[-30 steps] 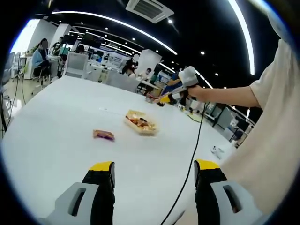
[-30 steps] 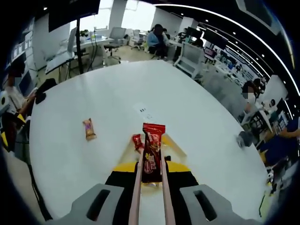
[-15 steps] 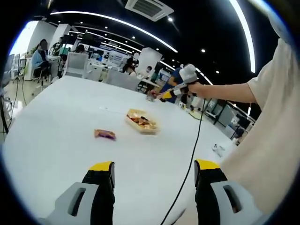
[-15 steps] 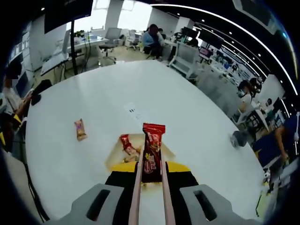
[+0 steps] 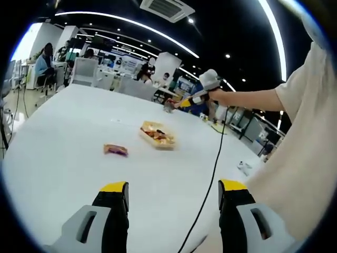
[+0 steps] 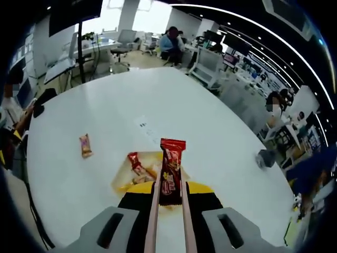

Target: Place the target food into the container with the food tongs after gripping and lifting it, then release it inside without dropping or visibly crushing the food.

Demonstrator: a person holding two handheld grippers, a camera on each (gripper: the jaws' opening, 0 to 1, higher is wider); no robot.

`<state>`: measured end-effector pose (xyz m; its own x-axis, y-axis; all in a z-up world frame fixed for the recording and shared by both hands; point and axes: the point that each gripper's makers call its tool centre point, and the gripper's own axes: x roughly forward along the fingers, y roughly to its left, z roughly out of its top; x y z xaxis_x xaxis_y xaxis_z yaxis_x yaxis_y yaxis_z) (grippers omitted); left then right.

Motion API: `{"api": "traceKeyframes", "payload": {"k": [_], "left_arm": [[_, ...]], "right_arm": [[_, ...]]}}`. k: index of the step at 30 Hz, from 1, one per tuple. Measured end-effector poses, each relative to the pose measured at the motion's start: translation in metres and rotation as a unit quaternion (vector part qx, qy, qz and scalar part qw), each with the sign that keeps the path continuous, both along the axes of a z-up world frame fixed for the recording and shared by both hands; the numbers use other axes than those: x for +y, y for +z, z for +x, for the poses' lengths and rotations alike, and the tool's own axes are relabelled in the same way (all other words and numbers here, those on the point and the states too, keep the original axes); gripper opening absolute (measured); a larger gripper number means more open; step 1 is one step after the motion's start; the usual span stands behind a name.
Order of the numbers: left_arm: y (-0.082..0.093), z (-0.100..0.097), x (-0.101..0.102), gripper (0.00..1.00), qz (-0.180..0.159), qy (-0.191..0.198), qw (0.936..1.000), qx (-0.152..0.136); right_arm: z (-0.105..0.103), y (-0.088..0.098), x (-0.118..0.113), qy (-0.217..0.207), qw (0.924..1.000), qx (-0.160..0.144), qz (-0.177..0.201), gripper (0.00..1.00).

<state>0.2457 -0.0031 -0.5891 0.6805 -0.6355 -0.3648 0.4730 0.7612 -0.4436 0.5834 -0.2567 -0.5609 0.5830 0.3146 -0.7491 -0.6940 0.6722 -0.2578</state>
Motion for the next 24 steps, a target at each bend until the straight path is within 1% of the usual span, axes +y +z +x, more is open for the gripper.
{"api": "traceKeyframes", "payload": {"k": [12,18,21,24], "left_arm": [[-0.0006,0.0008,-0.0006,0.69,0.000,0.001,1.0000,0.002],[0.0023,0.0031,0.0002,0.70,0.001,0.005,1.0000,-0.003],[0.0031,0.0041,0.0006,0.70,0.012,0.002,0.9999,-0.007],[0.0013,0.0037,-0.0003,0.71,0.033,-0.006,0.9994,-0.010]], "right_arm": [[0.0072,0.0005,-0.0055,0.001,1.0000,-0.001,-0.008,0.21],[0.0102,0.0023,-0.0063,0.000,1.0000,-0.002,-0.009,0.21],[0.0100,0.0029,-0.0060,-0.001,1.0000,-0.003,-0.009,0.21],[0.0084,0.0035,-0.0053,-0.001,1.0000,-0.003,-0.008,0.21]]}}
